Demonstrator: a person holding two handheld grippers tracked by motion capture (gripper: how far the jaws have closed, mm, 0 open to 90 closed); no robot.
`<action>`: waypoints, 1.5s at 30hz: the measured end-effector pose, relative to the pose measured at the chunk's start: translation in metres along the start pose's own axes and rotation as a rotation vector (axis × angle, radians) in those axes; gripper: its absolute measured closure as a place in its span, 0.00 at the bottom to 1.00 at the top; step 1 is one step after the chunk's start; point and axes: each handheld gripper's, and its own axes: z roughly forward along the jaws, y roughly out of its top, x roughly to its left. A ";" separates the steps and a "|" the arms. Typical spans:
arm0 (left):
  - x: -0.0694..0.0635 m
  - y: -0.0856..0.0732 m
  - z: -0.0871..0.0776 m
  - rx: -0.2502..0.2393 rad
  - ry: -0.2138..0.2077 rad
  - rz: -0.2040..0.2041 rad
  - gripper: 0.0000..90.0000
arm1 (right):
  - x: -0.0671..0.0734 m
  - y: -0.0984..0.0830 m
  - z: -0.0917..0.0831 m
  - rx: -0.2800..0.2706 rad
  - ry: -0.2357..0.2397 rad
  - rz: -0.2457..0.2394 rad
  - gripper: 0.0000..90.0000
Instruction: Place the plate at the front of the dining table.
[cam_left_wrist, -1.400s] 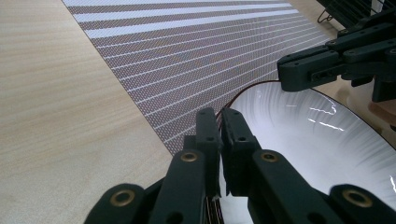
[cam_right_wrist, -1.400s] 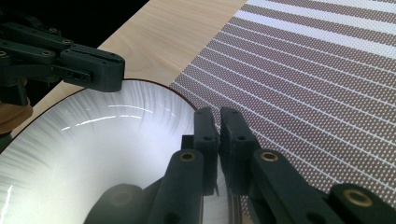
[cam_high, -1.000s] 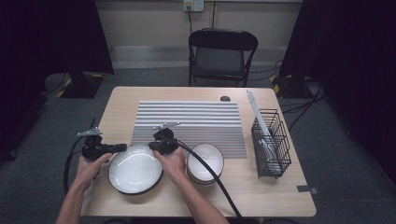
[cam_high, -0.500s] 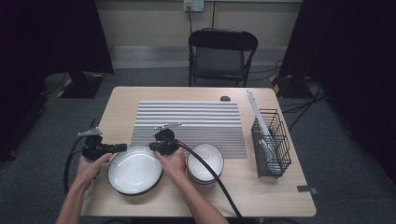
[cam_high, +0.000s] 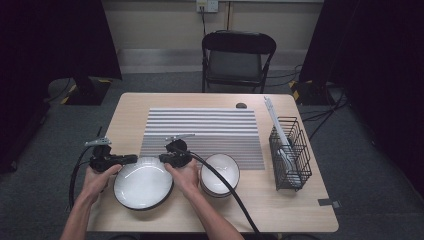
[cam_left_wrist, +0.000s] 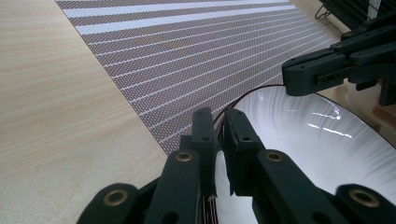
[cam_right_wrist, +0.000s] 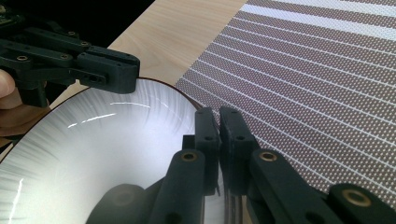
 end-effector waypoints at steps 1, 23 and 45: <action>0.000 0.000 0.000 -0.002 0.001 0.000 0.93 | -0.001 0.000 0.000 0.000 0.004 0.002 0.97; 0.002 -0.001 -0.006 -0.033 -0.004 -0.010 0.96 | 0.003 0.000 -0.003 -0.018 -0.038 -0.007 0.97; 0.002 -0.001 -0.007 -0.024 -0.008 -0.025 0.97 | 0.001 -0.001 -0.003 -0.017 -0.013 0.016 0.98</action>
